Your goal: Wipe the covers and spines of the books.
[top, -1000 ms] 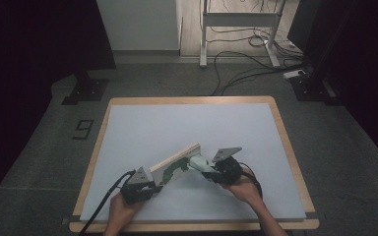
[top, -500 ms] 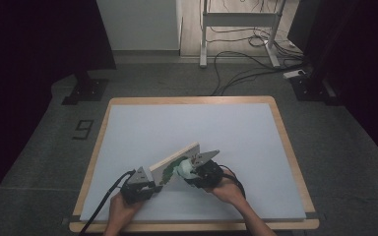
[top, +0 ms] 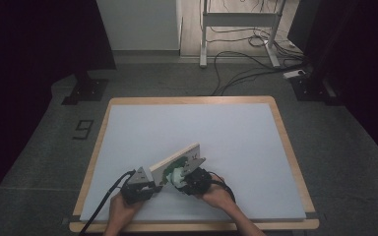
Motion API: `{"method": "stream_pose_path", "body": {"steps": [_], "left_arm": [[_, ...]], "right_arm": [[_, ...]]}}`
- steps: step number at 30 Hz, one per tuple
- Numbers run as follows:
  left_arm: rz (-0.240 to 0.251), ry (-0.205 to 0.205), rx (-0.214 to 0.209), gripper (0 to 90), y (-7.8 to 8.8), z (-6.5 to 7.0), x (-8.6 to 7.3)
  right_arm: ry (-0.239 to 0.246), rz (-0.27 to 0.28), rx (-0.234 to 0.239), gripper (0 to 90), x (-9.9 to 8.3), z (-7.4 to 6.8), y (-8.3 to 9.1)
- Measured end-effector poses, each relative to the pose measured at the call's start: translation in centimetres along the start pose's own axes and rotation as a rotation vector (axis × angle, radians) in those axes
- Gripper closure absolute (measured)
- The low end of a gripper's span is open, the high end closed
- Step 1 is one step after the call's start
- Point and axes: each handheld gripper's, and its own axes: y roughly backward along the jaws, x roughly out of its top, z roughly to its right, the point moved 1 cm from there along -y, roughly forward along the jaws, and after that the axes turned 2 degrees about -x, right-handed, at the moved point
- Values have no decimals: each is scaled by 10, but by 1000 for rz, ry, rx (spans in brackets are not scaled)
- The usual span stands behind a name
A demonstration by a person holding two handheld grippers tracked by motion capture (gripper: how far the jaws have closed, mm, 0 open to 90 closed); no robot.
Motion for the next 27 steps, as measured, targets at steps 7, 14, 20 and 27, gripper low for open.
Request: {"method": "stream_pose_path", "body": {"steps": [7,14,20,27], "left_arm": [[0,0,0,737,0,0,0],[1,1,-1,735,0,0,0],[0,-2,0,735,0,0,0],[0,-4,3,735,0,1,0]], "right_arm": [[-1,8,18,663,-3,0,-1],[12,-5,14,447,1,-1,6],[4,7,3,334,5,0,22],[-9,39,-23,291,10,2,43]]}}
